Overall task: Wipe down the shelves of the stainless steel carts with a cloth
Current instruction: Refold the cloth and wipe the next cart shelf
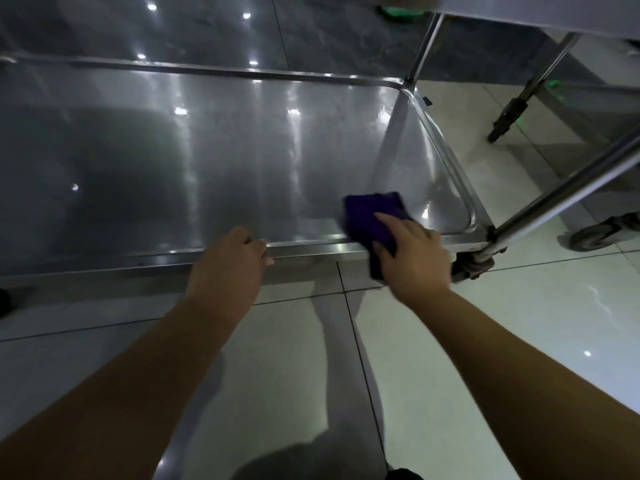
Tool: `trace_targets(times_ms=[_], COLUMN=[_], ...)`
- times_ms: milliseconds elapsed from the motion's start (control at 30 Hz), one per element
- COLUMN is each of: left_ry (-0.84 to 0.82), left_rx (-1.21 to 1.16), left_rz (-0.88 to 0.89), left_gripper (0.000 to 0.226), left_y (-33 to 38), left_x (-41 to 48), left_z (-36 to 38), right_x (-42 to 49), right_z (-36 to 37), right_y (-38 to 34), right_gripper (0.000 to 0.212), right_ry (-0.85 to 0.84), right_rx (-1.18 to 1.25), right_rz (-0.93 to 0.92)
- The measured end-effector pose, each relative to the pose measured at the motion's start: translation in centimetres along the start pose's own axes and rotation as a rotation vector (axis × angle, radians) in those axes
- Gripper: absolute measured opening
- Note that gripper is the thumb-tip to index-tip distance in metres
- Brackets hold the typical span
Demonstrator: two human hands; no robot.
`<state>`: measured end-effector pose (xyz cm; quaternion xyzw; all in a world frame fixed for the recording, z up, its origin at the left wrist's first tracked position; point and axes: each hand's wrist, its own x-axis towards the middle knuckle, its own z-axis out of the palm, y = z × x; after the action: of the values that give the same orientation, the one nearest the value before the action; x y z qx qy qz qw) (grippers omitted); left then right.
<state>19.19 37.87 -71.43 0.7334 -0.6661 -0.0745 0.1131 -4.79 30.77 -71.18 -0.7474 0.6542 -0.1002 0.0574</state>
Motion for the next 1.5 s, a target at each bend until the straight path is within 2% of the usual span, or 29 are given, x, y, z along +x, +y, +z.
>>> trace_targets(times_ms=[67,167,233,333,433,500,600,700,900,1133,1333,1500], left_ry=[0.032,0.017,-0.028,-0.051,-0.131,-0.230,-0.421,-0.462,-0.519,-0.431,-0.307,-0.150], left_rx=[0.018,0.111,0.166,0.104,0.065,0.119,0.159,0.136,-0.024,-0.247,-0.456,-0.757], left_rz=[0.018,0.014,0.013,0.020,0.029,-0.002,-0.124,-0.154,-0.271,-0.449,-0.479,-0.496], left_gripper=[0.023,0.030,0.038,0.037,0.036,0.035,0.036,0.036,0.037,0.032,0.033,0.027], left_y=[-1.3,-2.6,-2.8,-3.2,-4.1,-4.2,-3.8,-2.9,1.1,7.6,16.0,22.5], left_x=[-0.9,-1.8,-1.9,-1.7,-2.6,-3.9,-6.0,-8.4,-12.2,-16.7,-17.0,-15.9], left_z=[-0.4,-0.6,-0.6,-1.0,-2.0,-3.4,-6.6,-10.6,-20.8,-35.8,-48.4,-56.7], right_x=[-0.1,-0.4,-1.1,-2.8,-3.6,-3.8,-4.1,-4.8,-6.8,-9.8,-10.7,-10.7], right_z=[-0.5,-0.4,0.0,1.0,0.9,0.1,-2.4,-5.9,-15.7,-33.7,-50.3,-60.3], right_y=[1.3,-0.3,-2.9,-7.2,-10.7,-11.8,-12.7,-13.2,-13.9,-14.2,-12.9,-11.2], right_gripper=[0.047,0.047,0.047,0.049,0.049,0.049,0.047,0.043,0.044,0.046,0.045,0.048], right_ry=[0.024,-0.011,-0.022,-0.041,-0.153,-0.262,-0.445,-0.580,-0.839,-0.948,-0.876,-0.683], right_rx=[-0.014,-0.051,-0.071,-0.069,-0.040,-0.051,-0.061,-0.024,0.112,0.259,0.524,0.527], right_rz=[0.184,0.264,0.199,-0.044,-0.209,-0.290,-0.316,-0.283,-0.251,-0.338,-0.301,-0.420])
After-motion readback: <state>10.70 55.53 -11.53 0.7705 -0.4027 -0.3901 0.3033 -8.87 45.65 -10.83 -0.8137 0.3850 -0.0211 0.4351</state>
